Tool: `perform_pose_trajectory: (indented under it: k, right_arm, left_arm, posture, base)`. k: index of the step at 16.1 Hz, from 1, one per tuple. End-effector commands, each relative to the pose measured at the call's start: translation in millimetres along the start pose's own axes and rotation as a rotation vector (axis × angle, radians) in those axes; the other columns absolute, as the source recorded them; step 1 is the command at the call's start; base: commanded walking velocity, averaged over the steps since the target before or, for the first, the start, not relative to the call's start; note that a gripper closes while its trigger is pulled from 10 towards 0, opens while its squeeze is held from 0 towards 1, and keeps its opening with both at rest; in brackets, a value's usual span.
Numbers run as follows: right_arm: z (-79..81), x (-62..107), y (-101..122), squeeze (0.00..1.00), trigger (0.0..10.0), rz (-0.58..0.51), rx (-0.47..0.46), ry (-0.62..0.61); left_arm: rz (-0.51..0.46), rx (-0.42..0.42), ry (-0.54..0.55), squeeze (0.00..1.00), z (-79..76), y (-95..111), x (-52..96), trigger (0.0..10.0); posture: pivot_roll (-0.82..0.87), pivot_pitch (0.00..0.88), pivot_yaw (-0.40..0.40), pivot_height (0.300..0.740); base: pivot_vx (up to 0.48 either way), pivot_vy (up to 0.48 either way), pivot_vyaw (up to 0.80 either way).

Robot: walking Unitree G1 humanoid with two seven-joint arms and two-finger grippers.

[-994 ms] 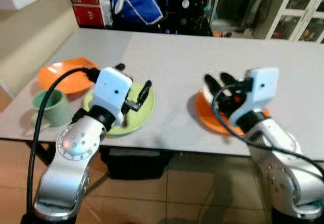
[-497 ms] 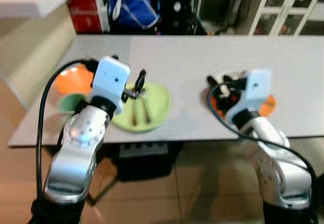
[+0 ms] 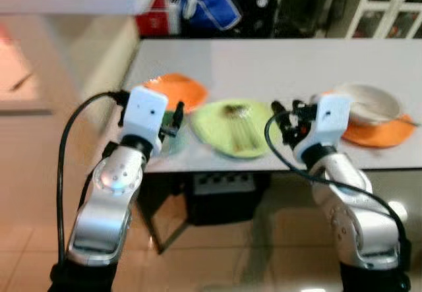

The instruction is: Setting the table

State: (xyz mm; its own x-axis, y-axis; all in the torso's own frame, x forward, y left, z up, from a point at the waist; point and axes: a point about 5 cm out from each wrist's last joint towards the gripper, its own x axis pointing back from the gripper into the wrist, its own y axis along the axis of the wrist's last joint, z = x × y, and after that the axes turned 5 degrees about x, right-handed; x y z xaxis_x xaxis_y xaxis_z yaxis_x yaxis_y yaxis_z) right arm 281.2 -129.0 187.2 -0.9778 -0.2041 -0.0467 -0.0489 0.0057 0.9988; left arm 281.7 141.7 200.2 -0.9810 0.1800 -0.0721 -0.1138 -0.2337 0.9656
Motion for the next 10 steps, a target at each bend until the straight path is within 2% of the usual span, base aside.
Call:
perform_pose_trajectory:
  k: [1,6,10]
  right_arm:
    - [7.1,-1.6,5.3,0.0,10.0,-0.032,0.0,0.019]
    - [5.8,-4.9,7.2,0.0,10.0,-0.052,0.003,0.014]
    - [11.9,-6.4,4.0,0.0,10.0,-0.047,0.007,0.029]
  left_arm:
    - [-0.003,-0.016,0.037,0.0,7.6,-0.6,1.1,10.0]
    - [-0.016,-0.023,0.037,0.0,4.7,1.3,-3.6,10.0]
    - [-0.019,-0.036,0.053,0.0,10.2,0.3,-4.4,10.0]
  posture:
    - [0.04,0.0,-0.021,0.74]
    - [0.04,0.0,-0.021,0.74]
    - [0.04,0.0,-0.025,0.74]
  base:
    - [0.0,0.48,0.0]
    - [0.0,0.48,0.0]
    - [0.0,0.48,0.0]
